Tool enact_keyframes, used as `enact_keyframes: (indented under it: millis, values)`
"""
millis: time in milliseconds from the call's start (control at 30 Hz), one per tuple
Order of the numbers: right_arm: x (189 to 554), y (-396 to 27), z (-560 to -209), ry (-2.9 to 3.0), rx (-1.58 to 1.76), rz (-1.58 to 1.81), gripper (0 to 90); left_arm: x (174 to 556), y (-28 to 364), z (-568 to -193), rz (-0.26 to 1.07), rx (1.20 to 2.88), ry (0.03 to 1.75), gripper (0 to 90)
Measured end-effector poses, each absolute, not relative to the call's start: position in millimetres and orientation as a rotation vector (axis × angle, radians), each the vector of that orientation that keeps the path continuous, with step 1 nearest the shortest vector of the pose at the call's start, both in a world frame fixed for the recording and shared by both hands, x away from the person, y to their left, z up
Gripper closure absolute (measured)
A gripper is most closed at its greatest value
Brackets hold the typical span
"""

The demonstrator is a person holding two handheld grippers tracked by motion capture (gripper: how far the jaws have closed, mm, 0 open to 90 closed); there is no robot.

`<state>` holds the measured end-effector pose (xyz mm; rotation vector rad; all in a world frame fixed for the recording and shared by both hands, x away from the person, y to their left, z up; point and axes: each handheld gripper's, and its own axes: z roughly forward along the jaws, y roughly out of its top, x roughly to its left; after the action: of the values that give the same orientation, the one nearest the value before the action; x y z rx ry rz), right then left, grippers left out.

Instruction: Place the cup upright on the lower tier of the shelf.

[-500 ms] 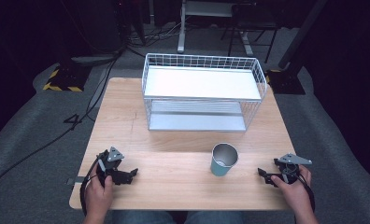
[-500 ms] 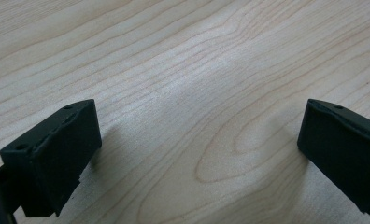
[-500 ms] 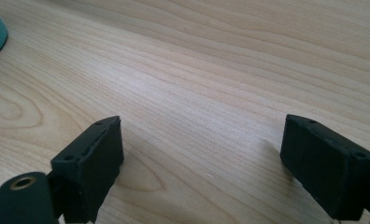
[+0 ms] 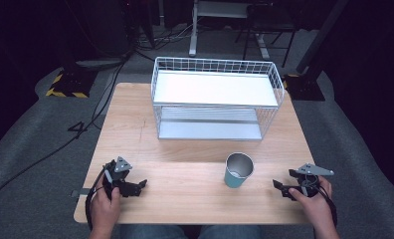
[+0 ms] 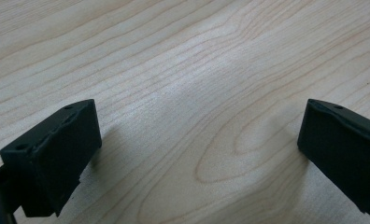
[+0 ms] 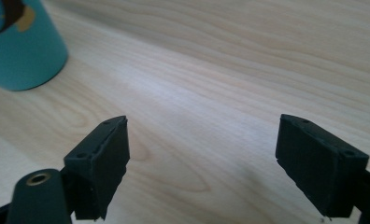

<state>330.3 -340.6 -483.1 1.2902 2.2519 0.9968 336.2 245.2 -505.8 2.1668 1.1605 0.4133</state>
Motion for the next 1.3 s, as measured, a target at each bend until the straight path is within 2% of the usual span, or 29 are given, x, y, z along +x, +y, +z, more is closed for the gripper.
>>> enact_keyframes:
  millis: [600,1300]
  values:
    - [307.7,-288.8,-450.7,2.363,1.137,1.045,18.8,336.2,245.2,-505.7,0.413,2.168,1.161,0.0]
    - [301.6,-252.0,-459.3,2.360,1.146,1.220,17.3,336.2,245.2,-505.9,0.414,2.166,1.161,0.0]
